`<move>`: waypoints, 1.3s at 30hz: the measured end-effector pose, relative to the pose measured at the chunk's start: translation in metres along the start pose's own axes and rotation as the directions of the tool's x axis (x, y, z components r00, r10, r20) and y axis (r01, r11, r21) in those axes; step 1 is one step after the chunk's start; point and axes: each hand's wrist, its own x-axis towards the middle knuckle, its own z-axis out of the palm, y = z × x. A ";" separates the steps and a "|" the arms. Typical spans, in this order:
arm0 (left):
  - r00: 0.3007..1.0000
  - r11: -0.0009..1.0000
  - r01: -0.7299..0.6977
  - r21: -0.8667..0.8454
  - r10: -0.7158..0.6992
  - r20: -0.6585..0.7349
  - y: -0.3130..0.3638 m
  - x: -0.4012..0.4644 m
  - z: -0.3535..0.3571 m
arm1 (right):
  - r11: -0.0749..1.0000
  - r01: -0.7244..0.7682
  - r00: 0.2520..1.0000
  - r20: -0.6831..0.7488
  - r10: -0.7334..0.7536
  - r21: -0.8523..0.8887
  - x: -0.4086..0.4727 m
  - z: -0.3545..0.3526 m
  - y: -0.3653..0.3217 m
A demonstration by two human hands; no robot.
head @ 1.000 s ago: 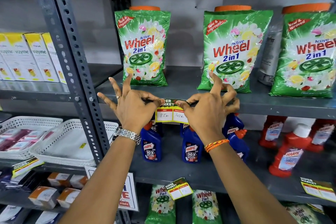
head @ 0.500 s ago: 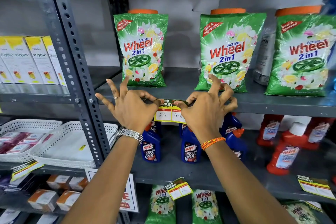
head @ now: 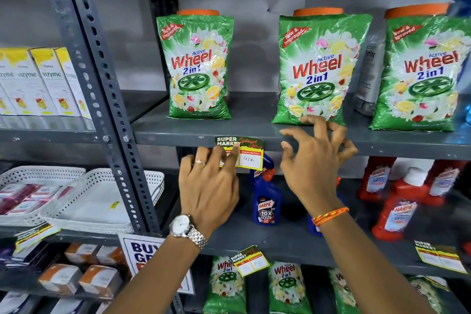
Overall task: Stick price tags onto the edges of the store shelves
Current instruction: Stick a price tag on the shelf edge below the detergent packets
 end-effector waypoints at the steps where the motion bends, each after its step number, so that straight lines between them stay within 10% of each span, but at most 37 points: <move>1: 1.000 1.000 -0.008 0.010 0.008 0.025 0.002 0.001 0.000 | 1.000 -0.003 1.000 0.001 0.003 -0.005 0.000 -0.002 0.005; 30: 0.987 0.994 0.036 -0.104 -0.019 0.160 0.065 -0.006 -0.034 | 0.979 0.190 0.958 0.203 -0.201 0.072 0.017 -0.027 0.089; 39: 0.991 0.928 0.054 -0.368 -0.006 0.130 0.213 0.054 -0.064 | 0.994 -0.113 0.983 0.149 0.111 0.004 0.040 -0.119 0.233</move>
